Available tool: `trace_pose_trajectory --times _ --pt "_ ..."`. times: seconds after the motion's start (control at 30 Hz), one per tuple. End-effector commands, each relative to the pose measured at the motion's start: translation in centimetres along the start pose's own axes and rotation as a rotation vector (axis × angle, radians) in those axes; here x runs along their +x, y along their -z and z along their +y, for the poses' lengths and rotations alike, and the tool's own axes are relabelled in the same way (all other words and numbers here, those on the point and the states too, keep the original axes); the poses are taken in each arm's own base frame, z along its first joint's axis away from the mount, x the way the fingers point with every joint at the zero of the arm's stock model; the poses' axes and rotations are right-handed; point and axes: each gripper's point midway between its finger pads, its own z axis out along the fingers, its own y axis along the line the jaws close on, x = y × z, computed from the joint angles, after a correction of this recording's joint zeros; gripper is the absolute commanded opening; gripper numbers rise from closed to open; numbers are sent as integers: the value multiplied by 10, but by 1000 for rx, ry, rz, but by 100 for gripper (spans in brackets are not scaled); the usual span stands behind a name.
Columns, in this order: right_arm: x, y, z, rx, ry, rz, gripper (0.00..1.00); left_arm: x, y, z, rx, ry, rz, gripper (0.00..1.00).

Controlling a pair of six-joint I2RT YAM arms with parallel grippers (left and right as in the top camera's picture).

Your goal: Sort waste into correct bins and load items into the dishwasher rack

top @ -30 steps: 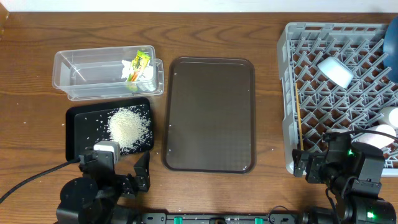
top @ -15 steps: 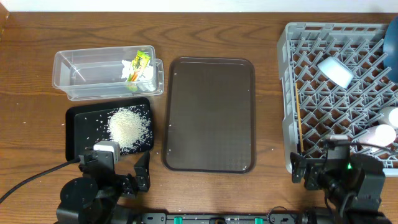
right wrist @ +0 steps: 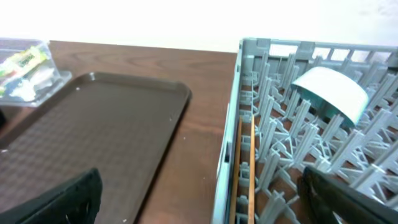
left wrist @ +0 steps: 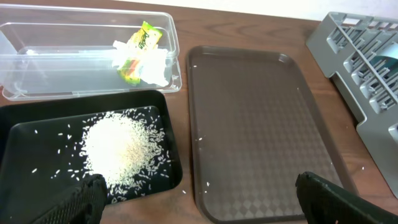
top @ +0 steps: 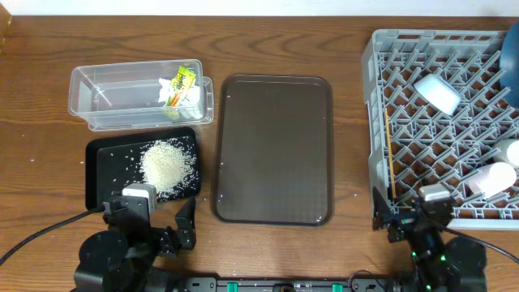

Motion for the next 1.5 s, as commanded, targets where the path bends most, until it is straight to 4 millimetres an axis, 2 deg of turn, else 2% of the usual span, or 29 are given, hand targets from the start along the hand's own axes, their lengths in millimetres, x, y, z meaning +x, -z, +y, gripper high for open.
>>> trace_pose_trajectory --times 0.0,0.2,1.47 --pt "10 -16 -1 -3 17 -38 99 1 0 1 -5 3 1 99" --pt "16 -41 -11 28 42 -193 99 1 0 1 -5 3 0 99" --pt "15 -40 -15 53 43 -190 99 1 0 1 -5 3 1 100"
